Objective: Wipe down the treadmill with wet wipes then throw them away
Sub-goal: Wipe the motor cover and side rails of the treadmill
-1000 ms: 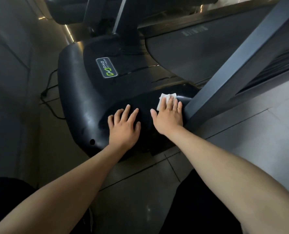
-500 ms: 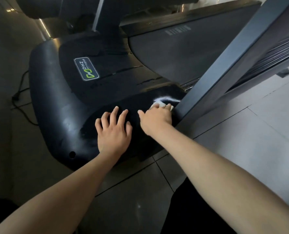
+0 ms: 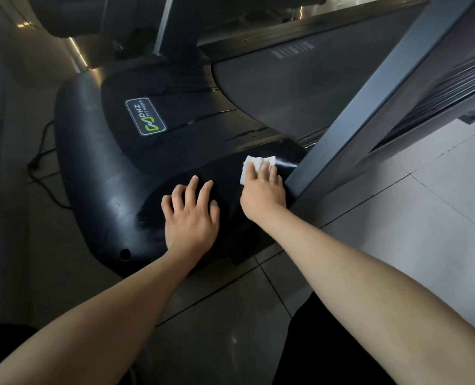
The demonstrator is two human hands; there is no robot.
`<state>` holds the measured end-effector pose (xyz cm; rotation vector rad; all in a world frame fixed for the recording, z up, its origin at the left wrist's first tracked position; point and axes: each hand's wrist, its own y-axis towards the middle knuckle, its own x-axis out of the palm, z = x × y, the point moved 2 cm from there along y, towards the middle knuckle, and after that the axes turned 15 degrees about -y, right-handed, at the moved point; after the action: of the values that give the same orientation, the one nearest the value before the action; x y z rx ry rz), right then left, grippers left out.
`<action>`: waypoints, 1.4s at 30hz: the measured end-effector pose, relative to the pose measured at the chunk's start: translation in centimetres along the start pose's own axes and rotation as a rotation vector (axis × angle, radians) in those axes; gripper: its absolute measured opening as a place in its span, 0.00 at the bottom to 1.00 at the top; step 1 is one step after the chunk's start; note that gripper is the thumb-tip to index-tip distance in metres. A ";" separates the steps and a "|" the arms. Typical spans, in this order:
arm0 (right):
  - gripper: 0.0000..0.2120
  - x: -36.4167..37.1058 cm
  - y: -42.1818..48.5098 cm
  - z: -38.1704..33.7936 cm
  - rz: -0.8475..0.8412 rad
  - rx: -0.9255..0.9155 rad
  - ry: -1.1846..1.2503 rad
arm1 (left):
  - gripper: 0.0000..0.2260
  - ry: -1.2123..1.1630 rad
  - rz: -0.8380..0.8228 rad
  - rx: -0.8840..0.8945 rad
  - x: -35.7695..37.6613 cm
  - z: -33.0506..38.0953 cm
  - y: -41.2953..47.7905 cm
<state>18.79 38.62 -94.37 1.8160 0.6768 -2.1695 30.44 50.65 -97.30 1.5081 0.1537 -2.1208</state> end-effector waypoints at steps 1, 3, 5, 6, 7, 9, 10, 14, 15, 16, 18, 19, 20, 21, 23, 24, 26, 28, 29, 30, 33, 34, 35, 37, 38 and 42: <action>0.33 0.7 -0.6 -0.1 0.080 -0.019 0.036 | 0.24 0.000 -0.004 0.005 0.0 0.0 0.0; 0.31 2.4 -2.4 -0.9 0.289 -0.085 0.152 | 0.24 -0.004 -0.023 0.008 -0.2 -0.2 0.0; 0.31 3.7 -4.2 -2.2 0.406 -0.145 0.265 | 0.26 -0.009 -0.048 0.005 -0.4 -0.2 -0.1; 0.30 4.2 -4.9 -2.9 0.431 -0.161 0.289 | 0.28 -0.027 -0.060 0.003 -0.6 -0.1 -0.2; 0.30 4.5 -5.6 -3.7 0.442 -0.176 0.301 | 0.29 -0.062 -0.072 0.003 -1.0 0.0 -0.2; 0.30 5.0 -6.8 -5.2 0.446 -0.212 0.310 | 0.31 -0.159 -0.094 0.018 -1.7 -0.2 -0.3; 0.30 5.3 -7.4 -5.9 0.445 -0.230 0.306 | 0.32 -0.215 -0.096 0.026 -2.2 -0.7 -0.6; 0.29 6.5 -9.6 -9.0 0.437 -0.273 0.310 | 0.30 -0.231 0.029 -0.094 -3.7 -4.8 -4.5; 0.29 6.7 -10.1 -10.1 0.432 -0.281 0.314 | 0.29 -0.222 0.046 -0.158 -3.8 -5.5 -5.4; 0.30 6.8 -10.5 -11.1 0.423 -0.289 0.317 | 0.29 -0.224 0.063 -0.225 -3.8 -6.1 -6.1; 0.33 6.9 -11.2 -12.4 0.398 -0.315 0.294 | 0.30 -0.257 0.105 -0.354 -3.8 -6.7 -6.9; 0.33 7.0 -11.4 -12.6 0.392 -0.347 0.275 | 0.31 -0.277 0.117 -0.405 -3.7 -6.9 -7.4; 0.33 7.2 -11.4 -12.6 0.393 -0.390 0.254 | 0.31 -0.296 0.120 -0.432 -3.5 -7.2 -7.9; 0.32 7.2 -11.4 -12.3 0.392 -0.434 0.230 | 0.31 -0.319 0.118 -0.439 -3.3 -7.4 -8.3; 0.30 7.4 -11.1 -11.3 0.398 -0.493 0.166 | 0.31 -0.365 0.126 -0.436 -2.9 -7.6 -8.8; 0.29 7.5 -10.8 -10.5 0.402 -0.500 0.140 | 0.31 -0.368 0.138 -0.429 -2.7 -7.7 -8.8; 0.29 7.9 -10.2 -8.7 0.378 -0.445 0.157 | 0.32 -0.344 0.152 -0.425 -2.5 -7.7 -8.5; 0.29 8.4 -9.6 -6.6 0.327 -0.290 0.234 | 0.32 -0.326 0.146 -0.431 -2.4 -7.7 -8.5; 0.29 8.7 -9.4 -5.9 0.298 -0.205 0.269 | 0.32 -0.318 0.139 -0.435 -2.4 -7.7 -8.5; 0.29 8.9 -9.3 -5.6 0.273 -0.133 0.303 | 0.32 -0.309 0.135 -0.440 -2.4 -7.6 -8.6; 0.30 8.6 -9.6 -6.9 0.250 -0.018 0.418 | 0.32 -0.309 0.128 -0.448 -2.6 -7.4 -8.6; 0.30 8.4 -9.8 -7.8 0.257 -0.014 0.436 | 0.32 -0.314 0.130 -0.447 -2.6 -7.5 -8.6; 0.31 8.4 -10.1 -8.5 0.264 -0.031 0.439 | 0.32 -0.327 0.129 -0.444 -2.7 -7.5 -8.5; 0.31 8.6 -10.9 -9.9 0.285 -0.117 0.411 | 0.31 -0.375 0.123 -0.431 -2.9 -7.5 -8.6; 0.31 8.8 -11.4 -10.5 0.292 -0.164 0.388 | 0.30 -0.402 0.125 -0.418 -3.0 -7.7 -8.7; 0.33 8.8 -12.8 -12.8 0.373 -0.341 0.276 | 0.30 -0.499 0.168 -0.355 -4.2 -9.2 -9.3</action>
<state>22.16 56.94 -101.94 1.8882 0.6519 -1.4862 34.73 63.60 -98.85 0.7397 0.1998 -2.1256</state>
